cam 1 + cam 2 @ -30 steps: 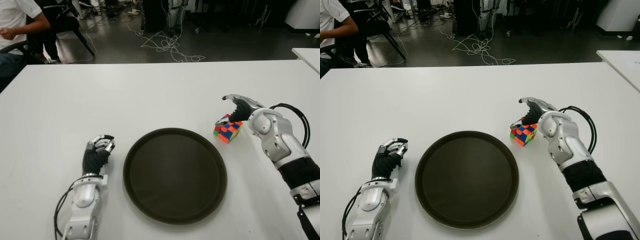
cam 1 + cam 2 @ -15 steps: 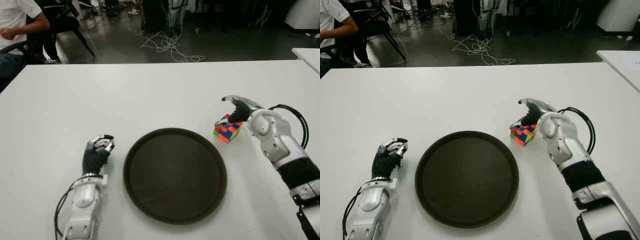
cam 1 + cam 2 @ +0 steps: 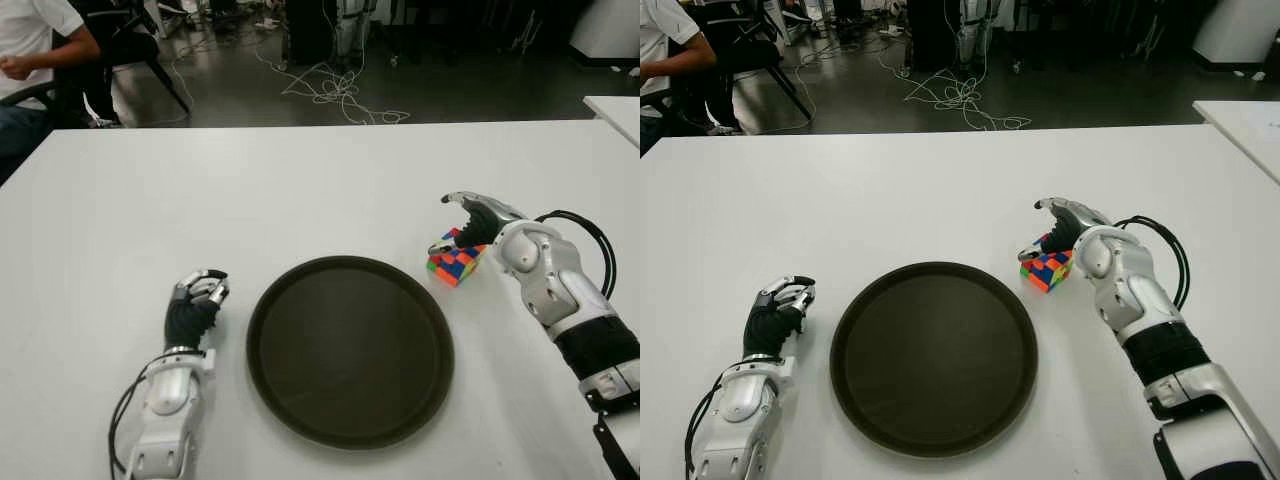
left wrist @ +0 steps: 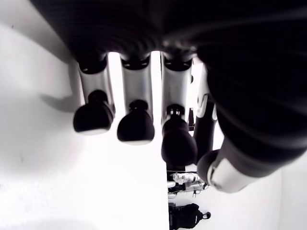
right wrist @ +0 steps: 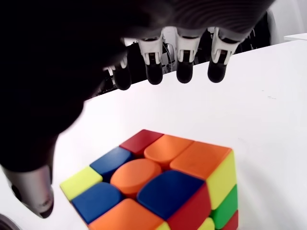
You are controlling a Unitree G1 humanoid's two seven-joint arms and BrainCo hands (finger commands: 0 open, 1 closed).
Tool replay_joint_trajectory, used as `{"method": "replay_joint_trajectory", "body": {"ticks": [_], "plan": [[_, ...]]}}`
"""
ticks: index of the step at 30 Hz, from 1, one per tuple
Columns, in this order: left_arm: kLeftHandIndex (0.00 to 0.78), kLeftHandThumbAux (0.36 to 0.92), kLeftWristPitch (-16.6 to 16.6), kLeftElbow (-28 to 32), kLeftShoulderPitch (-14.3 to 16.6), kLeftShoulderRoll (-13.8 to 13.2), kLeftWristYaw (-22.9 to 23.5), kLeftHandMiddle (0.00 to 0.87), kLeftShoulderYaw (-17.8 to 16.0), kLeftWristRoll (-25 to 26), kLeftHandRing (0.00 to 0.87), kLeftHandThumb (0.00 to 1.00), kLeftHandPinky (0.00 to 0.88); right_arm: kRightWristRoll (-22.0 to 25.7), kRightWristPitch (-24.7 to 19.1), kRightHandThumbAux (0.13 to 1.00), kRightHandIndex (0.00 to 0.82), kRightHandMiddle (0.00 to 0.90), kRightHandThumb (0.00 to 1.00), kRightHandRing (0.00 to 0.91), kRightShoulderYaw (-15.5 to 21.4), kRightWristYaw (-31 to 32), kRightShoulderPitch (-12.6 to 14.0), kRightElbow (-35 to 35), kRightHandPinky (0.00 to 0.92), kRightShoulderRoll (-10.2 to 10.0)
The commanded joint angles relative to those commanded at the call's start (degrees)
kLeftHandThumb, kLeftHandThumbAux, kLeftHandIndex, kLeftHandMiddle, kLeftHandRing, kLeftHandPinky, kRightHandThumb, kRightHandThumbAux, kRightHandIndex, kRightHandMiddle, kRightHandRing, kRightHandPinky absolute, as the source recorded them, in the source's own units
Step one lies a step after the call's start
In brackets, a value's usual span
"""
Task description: Pick up the Rubik's Cube and put it in the plate
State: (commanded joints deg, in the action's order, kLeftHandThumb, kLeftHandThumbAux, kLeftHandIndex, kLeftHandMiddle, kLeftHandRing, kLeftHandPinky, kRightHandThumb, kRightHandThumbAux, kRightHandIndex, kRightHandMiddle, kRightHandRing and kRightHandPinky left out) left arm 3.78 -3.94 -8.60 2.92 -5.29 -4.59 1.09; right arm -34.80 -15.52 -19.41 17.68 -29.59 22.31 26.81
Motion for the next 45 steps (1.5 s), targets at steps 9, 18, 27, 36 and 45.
{"method": "replay_joint_trajectory", "body": {"ticks": [9,18,27,36,45], "plan": [[0.444,0.704,1.15,0.54,-0.03,-0.03,0.06,0.812,0.04,-0.05,0.816,0.710,0.805,0.15,-0.63,0.649,0.000,0.000,0.000,0.000,0.15,0.99,0.26,-0.59,0.000,-0.05],[0.444,0.704,0.69,0.14,0.06,-0.36,0.01,0.811,0.11,-0.42,0.823,0.710,0.820,0.52,0.85,0.668,0.000,0.000,0.000,0.000,0.27,-0.87,1.14,0.19,0.000,-0.31],[0.444,0.704,-0.34,-0.24,-0.01,-0.13,0.05,0.812,-0.27,-0.01,0.823,0.711,0.817,0.40,0.01,0.654,0.000,0.000,0.000,0.000,0.04,-0.24,1.58,-0.54,0.000,-0.26],[0.444,0.704,0.29,-0.08,0.03,-0.40,0.10,0.813,-0.14,-0.27,0.822,0.710,0.816,1.09,-0.83,0.658,0.000,0.000,0.000,0.000,0.52,-0.16,2.54,-1.06,0.000,-0.68],[0.444,0.704,-0.15,-0.03,-0.08,-0.45,0.29,0.809,0.02,-0.30,0.820,0.710,0.810,1.22,-1.94,0.652,0.000,0.000,0.000,0.000,0.26,-0.02,3.24,-1.59,0.000,-0.77]]}}
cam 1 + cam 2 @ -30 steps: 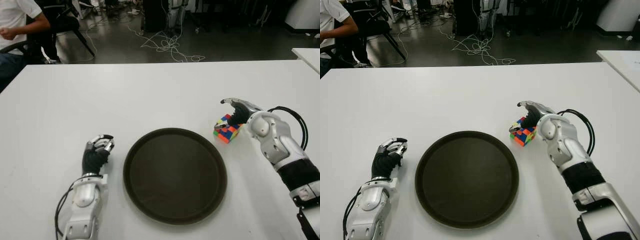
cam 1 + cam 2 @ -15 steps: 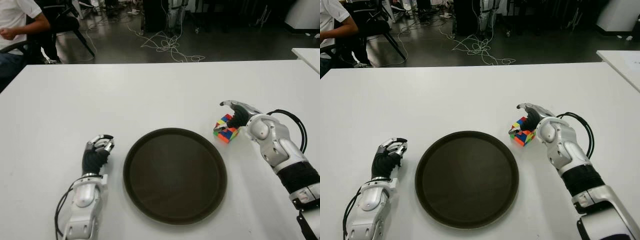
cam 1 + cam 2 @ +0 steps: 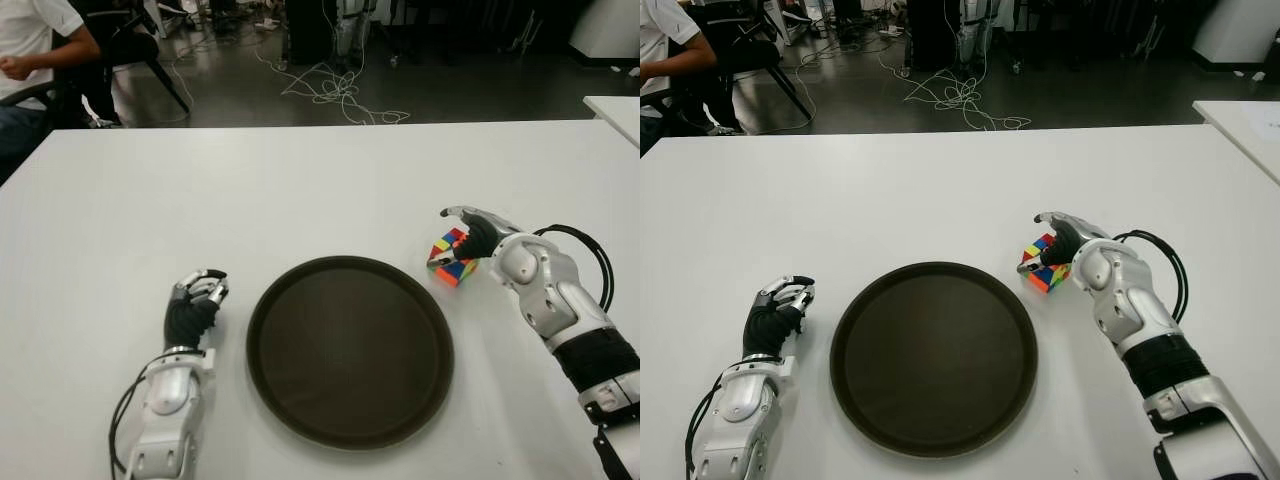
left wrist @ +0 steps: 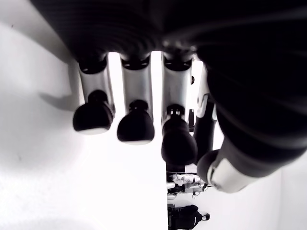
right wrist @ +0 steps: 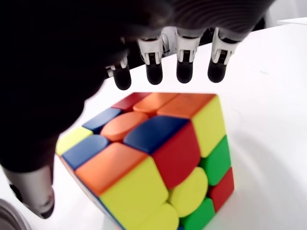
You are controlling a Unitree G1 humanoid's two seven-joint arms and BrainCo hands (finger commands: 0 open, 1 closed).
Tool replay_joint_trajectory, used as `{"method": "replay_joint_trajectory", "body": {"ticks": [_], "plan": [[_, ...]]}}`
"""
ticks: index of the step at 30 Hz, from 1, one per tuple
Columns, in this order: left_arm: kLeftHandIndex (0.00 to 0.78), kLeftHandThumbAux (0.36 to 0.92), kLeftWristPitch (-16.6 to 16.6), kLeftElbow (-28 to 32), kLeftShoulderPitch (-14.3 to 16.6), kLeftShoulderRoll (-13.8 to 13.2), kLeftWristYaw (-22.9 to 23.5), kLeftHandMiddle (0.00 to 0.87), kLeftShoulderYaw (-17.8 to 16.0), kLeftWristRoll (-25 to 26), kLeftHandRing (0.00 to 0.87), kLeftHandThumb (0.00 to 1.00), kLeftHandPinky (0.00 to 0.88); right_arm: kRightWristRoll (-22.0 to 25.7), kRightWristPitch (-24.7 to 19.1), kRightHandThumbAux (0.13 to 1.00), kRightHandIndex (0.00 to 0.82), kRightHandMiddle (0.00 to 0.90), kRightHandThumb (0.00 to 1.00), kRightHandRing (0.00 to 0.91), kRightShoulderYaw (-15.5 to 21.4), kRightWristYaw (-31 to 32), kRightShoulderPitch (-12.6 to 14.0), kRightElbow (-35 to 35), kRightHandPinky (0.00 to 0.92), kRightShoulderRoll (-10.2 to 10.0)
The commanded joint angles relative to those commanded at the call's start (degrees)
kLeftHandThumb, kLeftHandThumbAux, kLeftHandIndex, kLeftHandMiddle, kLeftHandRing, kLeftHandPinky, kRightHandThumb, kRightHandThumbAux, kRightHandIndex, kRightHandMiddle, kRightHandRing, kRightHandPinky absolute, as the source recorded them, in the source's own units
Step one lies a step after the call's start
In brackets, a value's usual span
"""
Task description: Pick up the Rubik's Cube and put it in the plate
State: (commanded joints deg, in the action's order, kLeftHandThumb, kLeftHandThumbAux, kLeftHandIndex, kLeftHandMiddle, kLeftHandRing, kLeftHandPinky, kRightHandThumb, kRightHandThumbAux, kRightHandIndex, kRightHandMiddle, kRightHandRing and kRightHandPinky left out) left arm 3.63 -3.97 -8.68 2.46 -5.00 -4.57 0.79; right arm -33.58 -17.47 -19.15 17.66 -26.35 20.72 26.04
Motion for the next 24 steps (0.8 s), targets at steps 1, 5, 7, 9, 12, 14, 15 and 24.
{"method": "replay_joint_trajectory", "body": {"ticks": [1,5,7,9,12,14,15,24], "plan": [[0.444,0.704,0.09,0.06,-0.03,-0.04,0.06,0.808,0.04,0.00,0.820,0.710,0.808,0.18,-0.25,0.651,0.000,0.000,0.000,0.000,0.08,0.16,0.00,-0.12,0.000,-0.06],[0.444,0.704,0.69,0.32,-0.07,-0.08,0.14,0.806,0.06,0.10,0.815,0.710,0.804,0.50,-1.32,0.633,0.000,0.000,0.000,0.000,0.02,0.78,0.22,-0.90,0.000,-0.09],[0.444,0.705,0.91,0.40,-0.05,-0.07,0.12,0.807,0.03,0.16,0.816,0.710,0.810,0.36,-1.78,0.629,0.000,0.000,0.000,0.000,-0.18,1.13,0.19,-1.14,0.000,-0.01],[0.444,0.705,1.05,0.43,-0.02,-0.11,0.15,0.809,0.04,0.17,0.818,0.710,0.813,0.13,-2.17,0.628,0.000,0.000,0.000,0.000,-0.40,1.44,0.12,-1.25,0.000,0.07],[0.443,0.705,1.01,0.41,-0.01,-0.22,0.12,0.811,0.14,-0.01,0.820,0.709,0.814,-0.01,-2.06,0.631,0.000,0.000,0.000,0.000,-0.58,1.29,0.25,-1.35,0.000,0.15],[0.443,0.705,1.05,0.46,0.01,-0.12,-0.05,0.814,0.12,0.00,0.821,0.709,0.817,0.00,-1.65,0.632,0.000,0.000,0.000,0.000,-0.57,0.90,0.41,-1.27,0.000,0.13],[0.443,0.704,1.09,0.51,0.02,-0.04,-0.14,0.816,0.09,0.05,0.823,0.709,0.821,0.01,-1.48,0.634,0.000,0.000,0.000,0.000,-0.56,0.74,0.46,-1.22,0.000,0.13],[0.444,0.704,0.90,0.41,0.01,0.14,-0.12,0.819,-0.16,0.46,0.829,0.710,0.826,0.88,-0.39,0.614,0.000,0.000,0.000,0.000,0.10,-0.37,1.06,-1.15,0.000,-0.14]]}}
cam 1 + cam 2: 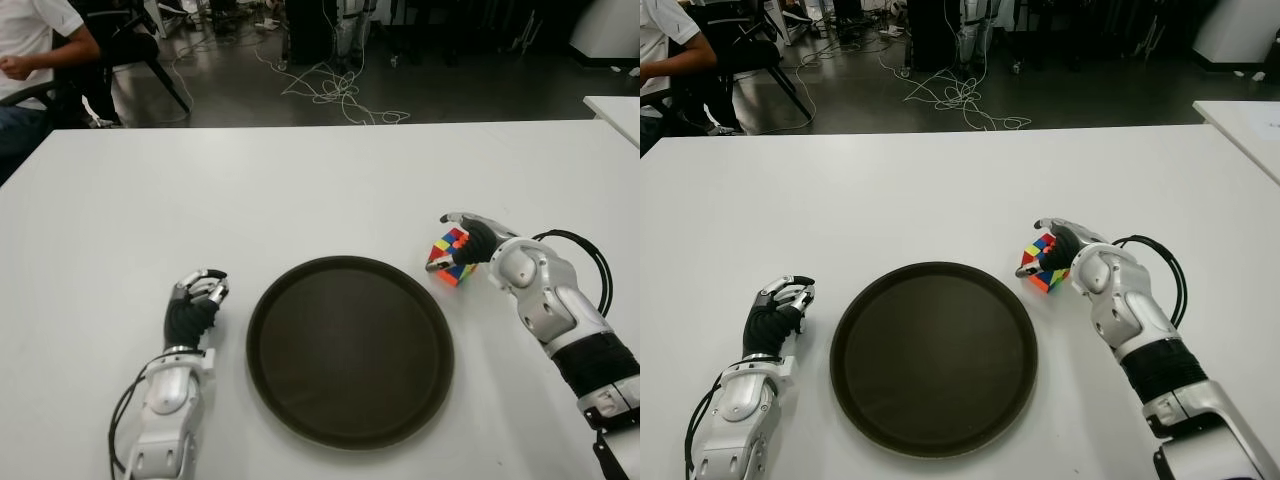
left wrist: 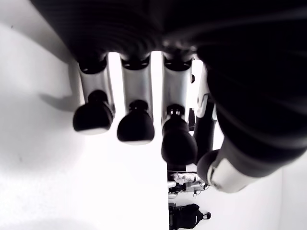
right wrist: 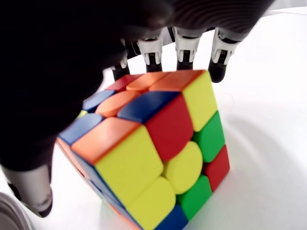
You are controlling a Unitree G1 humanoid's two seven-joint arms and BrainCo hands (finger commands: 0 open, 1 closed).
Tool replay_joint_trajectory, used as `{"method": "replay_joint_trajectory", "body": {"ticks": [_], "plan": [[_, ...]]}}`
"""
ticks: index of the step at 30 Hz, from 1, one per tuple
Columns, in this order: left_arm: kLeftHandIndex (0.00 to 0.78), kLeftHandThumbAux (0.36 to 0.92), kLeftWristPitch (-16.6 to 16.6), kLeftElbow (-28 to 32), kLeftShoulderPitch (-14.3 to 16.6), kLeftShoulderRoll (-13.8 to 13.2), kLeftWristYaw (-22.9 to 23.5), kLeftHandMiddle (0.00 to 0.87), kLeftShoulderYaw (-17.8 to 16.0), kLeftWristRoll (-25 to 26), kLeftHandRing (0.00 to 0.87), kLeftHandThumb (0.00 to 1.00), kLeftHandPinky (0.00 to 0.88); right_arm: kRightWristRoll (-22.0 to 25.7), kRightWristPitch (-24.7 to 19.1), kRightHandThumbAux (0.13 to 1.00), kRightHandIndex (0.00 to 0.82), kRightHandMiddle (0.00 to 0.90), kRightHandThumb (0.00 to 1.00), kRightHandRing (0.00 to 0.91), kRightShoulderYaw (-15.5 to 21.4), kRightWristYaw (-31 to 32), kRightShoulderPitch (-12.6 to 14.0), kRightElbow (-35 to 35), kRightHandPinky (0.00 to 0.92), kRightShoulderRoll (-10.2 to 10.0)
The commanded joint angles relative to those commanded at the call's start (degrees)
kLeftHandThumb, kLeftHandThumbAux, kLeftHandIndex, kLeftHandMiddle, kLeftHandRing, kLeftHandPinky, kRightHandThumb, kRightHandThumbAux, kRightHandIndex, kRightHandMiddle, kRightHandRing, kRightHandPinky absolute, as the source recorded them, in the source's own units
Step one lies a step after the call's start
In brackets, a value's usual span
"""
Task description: Pick up the Rubik's Cube and put it in the plate
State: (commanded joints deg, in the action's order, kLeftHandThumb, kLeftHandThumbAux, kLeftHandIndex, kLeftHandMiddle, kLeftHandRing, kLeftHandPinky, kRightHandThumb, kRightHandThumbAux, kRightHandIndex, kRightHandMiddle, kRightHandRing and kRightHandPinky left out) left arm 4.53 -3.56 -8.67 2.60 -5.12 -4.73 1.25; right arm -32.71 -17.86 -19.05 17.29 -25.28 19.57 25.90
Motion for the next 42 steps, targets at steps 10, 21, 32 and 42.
{"method": "replay_joint_trajectory", "body": {"ticks": [10,21,32,42], "plan": [[0.444,0.704,-0.38,-0.73,0.16,-0.55,0.06,0.805,0.10,-0.48,0.816,0.710,0.809,-0.10,-0.91,0.606,0.000,0.000,0.000,0.000,-0.35,0.62,-0.06,0.17,0.000,-0.11],[0.444,0.704,-1.07,-0.74,0.02,-0.55,0.45,0.808,0.22,-0.15,0.818,0.710,0.808,-0.55,-0.78,0.606,0.000,0.000,0.000,0.000,-1.01,1.28,-0.07,0.34,0.000,0.31],[0.444,0.704,-0.51,-0.65,0.11,-0.27,0.46,0.814,-0.10,0.54,0.821,0.710,0.812,-0.59,-1.01,0.631,0.000,0.000,0.000,0.000,-1.03,1.65,-0.24,0.66,0.000,0.22],[0.443,0.705,-0.08,-0.47,0.14,-0.30,0.32,0.810,-0.01,0.38,0.818,0.709,0.811,0.28,-0.10,0.630,0.000,0.000,0.000,0.000,-0.33,1.04,0.09,0.87,0.000,-0.05]]}}
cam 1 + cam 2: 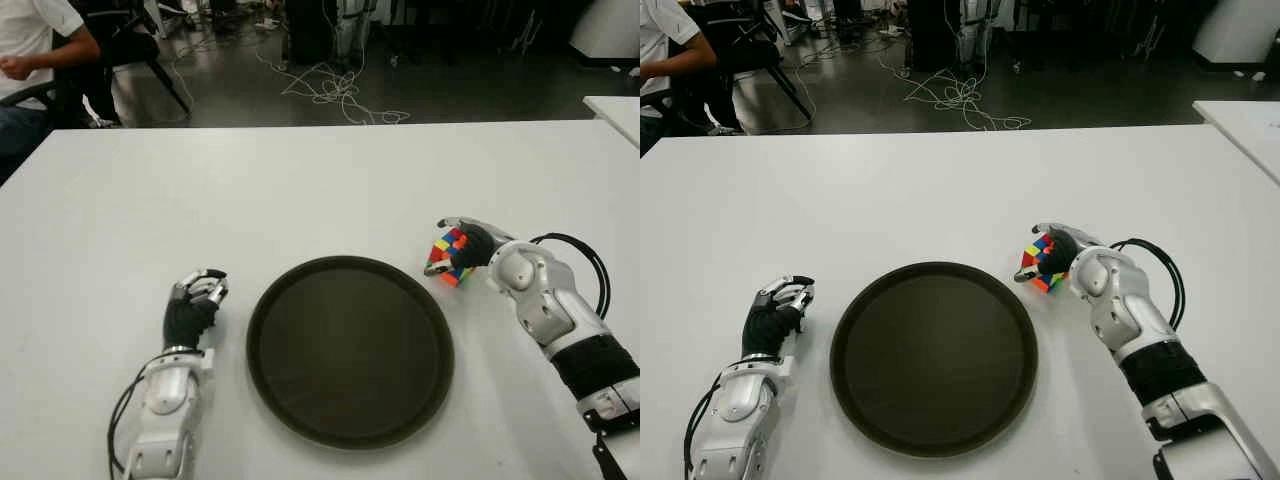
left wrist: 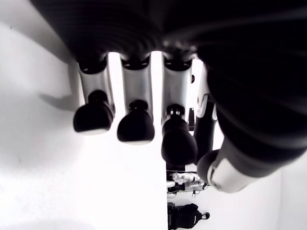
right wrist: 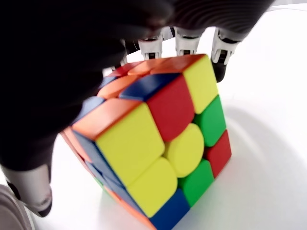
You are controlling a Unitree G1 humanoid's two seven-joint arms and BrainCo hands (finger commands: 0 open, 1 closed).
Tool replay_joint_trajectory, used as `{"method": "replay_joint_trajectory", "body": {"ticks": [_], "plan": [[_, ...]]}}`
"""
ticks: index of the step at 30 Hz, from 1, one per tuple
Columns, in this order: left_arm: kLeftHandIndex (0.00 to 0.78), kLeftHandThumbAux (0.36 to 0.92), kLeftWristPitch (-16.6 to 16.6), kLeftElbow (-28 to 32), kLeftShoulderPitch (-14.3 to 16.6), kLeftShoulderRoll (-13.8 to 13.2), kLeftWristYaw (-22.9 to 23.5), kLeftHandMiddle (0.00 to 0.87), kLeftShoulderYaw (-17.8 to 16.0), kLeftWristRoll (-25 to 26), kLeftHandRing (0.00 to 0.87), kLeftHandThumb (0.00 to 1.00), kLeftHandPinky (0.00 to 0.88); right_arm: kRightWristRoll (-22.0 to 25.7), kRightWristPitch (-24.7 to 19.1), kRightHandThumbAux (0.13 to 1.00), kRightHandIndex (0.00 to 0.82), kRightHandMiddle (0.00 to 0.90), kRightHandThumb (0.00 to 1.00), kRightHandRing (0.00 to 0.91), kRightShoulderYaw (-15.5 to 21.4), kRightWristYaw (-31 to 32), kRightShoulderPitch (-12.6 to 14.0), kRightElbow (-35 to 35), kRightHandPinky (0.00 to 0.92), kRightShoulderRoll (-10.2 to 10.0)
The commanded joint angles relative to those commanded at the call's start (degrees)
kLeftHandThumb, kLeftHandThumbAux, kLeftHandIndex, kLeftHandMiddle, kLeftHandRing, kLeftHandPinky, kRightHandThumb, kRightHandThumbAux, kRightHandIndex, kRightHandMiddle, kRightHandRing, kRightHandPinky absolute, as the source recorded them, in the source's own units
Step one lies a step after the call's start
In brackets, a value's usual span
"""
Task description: Pick up the Rubik's Cube and put it in the plate
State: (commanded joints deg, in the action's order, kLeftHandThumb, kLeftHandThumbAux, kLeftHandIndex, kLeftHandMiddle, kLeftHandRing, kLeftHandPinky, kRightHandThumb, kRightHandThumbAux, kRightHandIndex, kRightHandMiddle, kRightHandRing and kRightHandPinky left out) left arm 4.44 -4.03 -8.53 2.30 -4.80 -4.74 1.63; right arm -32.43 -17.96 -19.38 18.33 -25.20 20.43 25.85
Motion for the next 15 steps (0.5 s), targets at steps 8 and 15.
{"method": "replay_joint_trajectory", "body": {"ticks": [8,15], "plan": [[0.444,0.705,0.22,0.54,-0.25,-0.02,-0.10,0.813,0.15,-0.22,0.821,0.709,0.816,-0.44,0.00,0.632,0.000,0.000,0.000,0.000,-0.24,-0.20,0.12,-0.17,0.000,0.09],[0.444,0.704,0.34,0.79,-0.34,-0.25,-0.05,0.808,0.44,-0.70,0.818,0.710,0.807,-0.41,0.26,0.636,0.000,0.000,0.000,0.000,-0.45,-0.27,0.26,0.05,0.000,0.07]]}}
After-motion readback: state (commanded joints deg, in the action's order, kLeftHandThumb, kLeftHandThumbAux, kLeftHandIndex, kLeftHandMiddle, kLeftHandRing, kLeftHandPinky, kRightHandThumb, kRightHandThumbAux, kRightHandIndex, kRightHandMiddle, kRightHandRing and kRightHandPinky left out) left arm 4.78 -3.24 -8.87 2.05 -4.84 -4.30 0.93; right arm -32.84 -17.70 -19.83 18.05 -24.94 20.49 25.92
